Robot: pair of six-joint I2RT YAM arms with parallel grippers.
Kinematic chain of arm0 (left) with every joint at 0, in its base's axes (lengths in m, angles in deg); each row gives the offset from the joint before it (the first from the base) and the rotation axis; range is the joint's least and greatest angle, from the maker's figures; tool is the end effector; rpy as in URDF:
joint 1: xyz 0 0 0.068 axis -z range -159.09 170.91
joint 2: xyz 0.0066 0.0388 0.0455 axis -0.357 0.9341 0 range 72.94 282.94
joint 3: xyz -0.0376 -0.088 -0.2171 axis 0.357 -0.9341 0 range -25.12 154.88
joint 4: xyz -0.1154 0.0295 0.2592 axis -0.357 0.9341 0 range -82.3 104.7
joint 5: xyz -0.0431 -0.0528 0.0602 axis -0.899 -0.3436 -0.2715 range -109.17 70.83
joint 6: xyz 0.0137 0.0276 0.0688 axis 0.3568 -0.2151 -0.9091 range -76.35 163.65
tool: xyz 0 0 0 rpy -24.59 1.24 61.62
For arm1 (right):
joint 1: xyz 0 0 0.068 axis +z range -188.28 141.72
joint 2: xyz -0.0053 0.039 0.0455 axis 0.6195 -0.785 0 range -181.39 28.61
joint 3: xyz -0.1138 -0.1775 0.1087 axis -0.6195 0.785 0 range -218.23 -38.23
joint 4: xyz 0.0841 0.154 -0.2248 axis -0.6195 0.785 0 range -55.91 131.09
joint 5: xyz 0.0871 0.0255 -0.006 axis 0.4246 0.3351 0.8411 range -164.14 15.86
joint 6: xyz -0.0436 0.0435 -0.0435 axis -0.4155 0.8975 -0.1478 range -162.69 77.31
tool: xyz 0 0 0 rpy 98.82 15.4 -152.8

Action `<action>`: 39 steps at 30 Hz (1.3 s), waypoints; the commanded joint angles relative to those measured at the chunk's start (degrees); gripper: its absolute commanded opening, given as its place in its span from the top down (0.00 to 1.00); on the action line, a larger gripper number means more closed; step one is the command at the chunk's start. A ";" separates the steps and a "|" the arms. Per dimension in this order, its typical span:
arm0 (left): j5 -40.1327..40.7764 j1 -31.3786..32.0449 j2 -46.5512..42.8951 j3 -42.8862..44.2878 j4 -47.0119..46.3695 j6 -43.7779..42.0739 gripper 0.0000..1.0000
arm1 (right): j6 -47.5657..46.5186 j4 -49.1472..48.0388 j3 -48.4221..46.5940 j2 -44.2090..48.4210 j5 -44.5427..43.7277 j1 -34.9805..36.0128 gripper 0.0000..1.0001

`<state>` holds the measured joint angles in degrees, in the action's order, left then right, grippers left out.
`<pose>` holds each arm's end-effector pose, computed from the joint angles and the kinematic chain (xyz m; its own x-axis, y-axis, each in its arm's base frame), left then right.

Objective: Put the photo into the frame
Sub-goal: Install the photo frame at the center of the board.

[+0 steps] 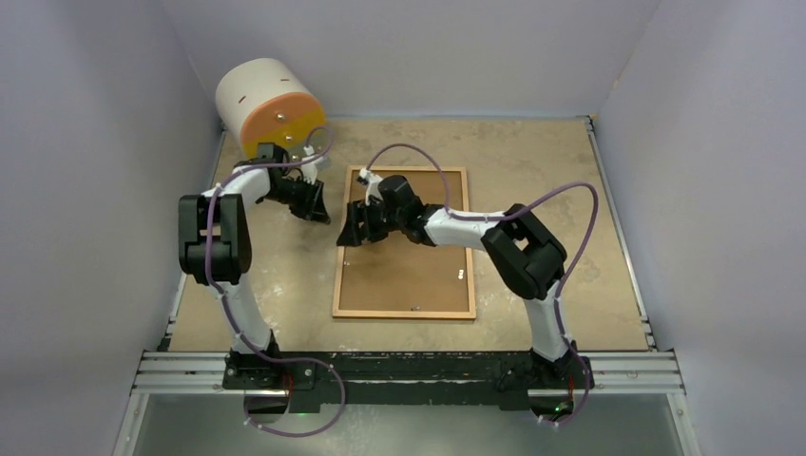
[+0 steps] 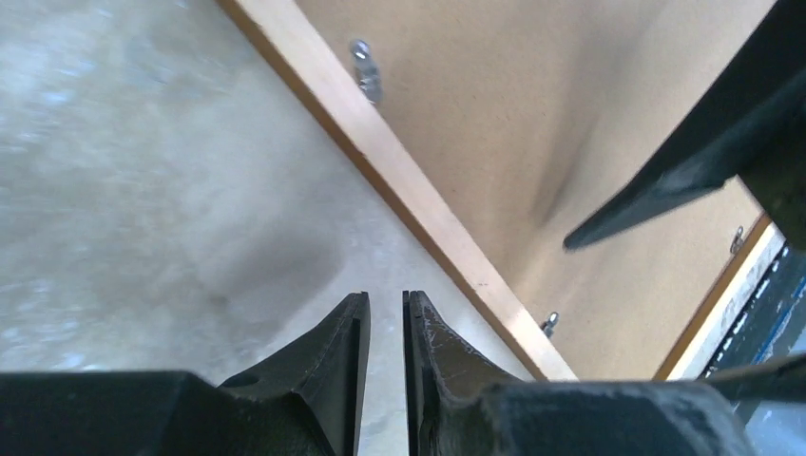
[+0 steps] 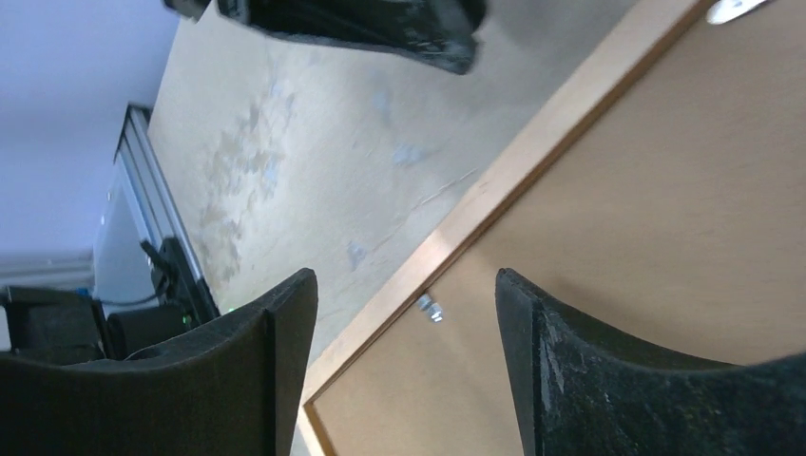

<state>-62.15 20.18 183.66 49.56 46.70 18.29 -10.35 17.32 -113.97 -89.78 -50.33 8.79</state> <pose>0.3858 -0.0385 0.0990 -0.8016 0.3030 -0.5153 0.5642 0.6683 -0.4847 0.3125 0.3734 0.1166 -0.7417 -0.0789 -0.6660 -0.6161 0.4727 0.6301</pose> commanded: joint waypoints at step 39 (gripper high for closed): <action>-6.78 1.83 7.12 1.69 -3.51 4.38 0.77 | 9.44 -2.90 -21.21 -16.83 -2.65 -7.69 0.36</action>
<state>-67.96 20.95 190.48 51.22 44.14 22.18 -1.48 14.58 -132.38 -105.52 -51.51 1.18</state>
